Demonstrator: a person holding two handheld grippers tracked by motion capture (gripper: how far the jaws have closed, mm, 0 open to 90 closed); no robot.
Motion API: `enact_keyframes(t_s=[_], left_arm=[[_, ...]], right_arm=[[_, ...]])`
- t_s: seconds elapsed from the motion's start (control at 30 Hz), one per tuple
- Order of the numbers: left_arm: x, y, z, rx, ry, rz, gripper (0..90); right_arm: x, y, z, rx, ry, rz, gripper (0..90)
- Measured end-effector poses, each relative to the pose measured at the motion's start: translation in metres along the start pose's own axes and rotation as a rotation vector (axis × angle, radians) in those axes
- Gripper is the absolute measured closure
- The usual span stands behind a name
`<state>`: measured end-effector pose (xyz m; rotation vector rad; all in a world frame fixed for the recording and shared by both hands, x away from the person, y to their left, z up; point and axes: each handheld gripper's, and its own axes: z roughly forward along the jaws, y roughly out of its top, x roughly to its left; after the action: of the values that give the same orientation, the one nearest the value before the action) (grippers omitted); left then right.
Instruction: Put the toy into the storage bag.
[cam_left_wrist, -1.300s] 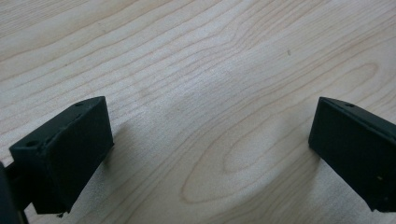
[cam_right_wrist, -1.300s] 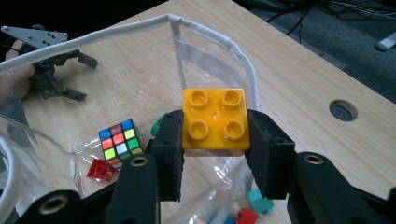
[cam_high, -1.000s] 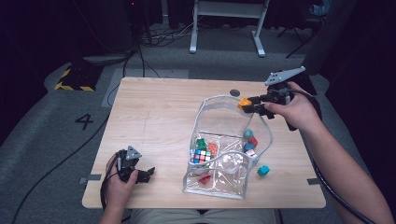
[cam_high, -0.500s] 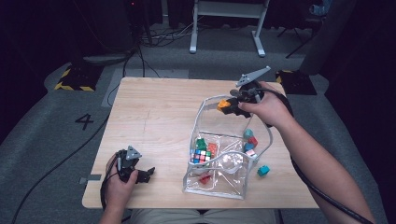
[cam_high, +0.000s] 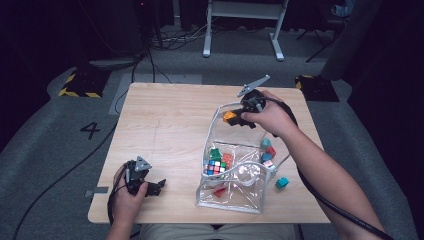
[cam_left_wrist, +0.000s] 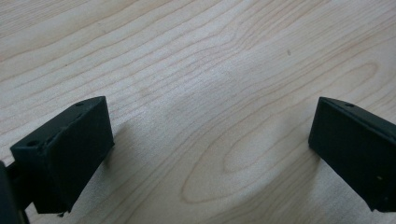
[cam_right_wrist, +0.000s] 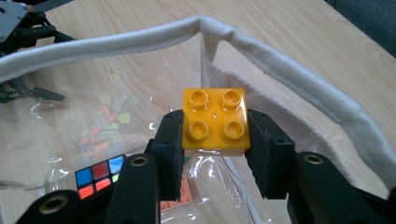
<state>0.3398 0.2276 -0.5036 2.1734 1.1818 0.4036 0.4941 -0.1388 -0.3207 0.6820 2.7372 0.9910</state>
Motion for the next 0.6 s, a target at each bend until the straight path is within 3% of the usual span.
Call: enact_keyframes(t_s=[0.33,0.6], left_arm=[[0.000,0.000,0.000,0.000,0.000,0.000,0.0],[0.000,0.000,0.000,-0.002,0.001,0.000,0.0]], right_arm=[[0.000,-0.006,0.023,0.049,-0.004,0.003,59.4],[0.003,-0.009,0.039,0.110,-0.017,-0.029,59.4]])
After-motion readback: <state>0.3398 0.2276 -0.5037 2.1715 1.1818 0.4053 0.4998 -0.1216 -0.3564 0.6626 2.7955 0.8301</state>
